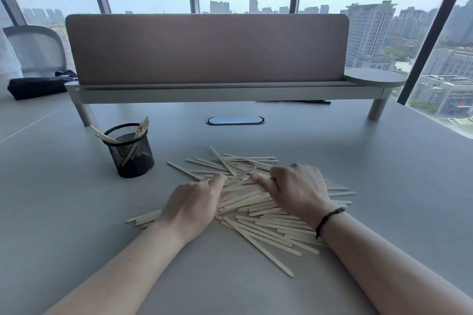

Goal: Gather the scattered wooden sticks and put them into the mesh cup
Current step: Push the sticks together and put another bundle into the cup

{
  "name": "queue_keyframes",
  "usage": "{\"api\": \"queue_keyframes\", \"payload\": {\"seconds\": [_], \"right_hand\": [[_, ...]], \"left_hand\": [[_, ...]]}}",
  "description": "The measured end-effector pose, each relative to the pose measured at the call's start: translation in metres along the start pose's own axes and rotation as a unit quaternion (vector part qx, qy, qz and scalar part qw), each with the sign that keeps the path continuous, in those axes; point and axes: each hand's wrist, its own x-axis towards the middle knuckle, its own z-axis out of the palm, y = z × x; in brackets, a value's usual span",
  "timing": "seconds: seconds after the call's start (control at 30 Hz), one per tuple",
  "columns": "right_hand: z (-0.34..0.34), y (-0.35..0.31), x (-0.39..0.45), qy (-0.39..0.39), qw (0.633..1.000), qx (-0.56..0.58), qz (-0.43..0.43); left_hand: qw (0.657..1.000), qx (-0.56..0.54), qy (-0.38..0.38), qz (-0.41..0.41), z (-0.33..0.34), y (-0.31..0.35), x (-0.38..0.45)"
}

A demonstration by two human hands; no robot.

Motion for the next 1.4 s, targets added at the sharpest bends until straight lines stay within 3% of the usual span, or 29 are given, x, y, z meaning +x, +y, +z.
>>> {"api": "queue_keyframes", "payload": {"seconds": [0.2,0.47,0.6,1.03,1.13,1.27,1.4], "right_hand": [[0.0,0.005,0.0,0.001,1.0,-0.002,0.011],[-0.001,0.005,0.0,0.001,1.0,0.0,0.025],[-0.004,0.007,-0.001,0.01,0.999,0.01,0.037],[0.0,0.006,-0.001,-0.005,0.999,0.002,0.047],[-0.001,0.005,-0.001,-0.009,0.999,-0.005,0.047],[-0.002,0.005,-0.002,-0.008,0.998,0.004,0.056],[-0.004,0.007,-0.002,-0.004,0.998,0.016,0.059]], "left_hand": [[0.998,-0.01,0.061,0.014,-0.002,-0.009,-0.003],[0.998,0.039,0.04,-0.015,-0.005,-0.007,-0.006],[0.996,0.038,-0.033,-0.075,-0.015,-0.007,-0.005],[0.986,0.037,-0.128,-0.097,-0.017,0.009,-0.002],[0.981,0.048,-0.172,-0.08,-0.019,0.013,0.001],[0.965,0.146,-0.216,-0.022,-0.019,0.023,0.006],[0.96,0.177,-0.218,-0.002,-0.017,0.027,0.008]]}}
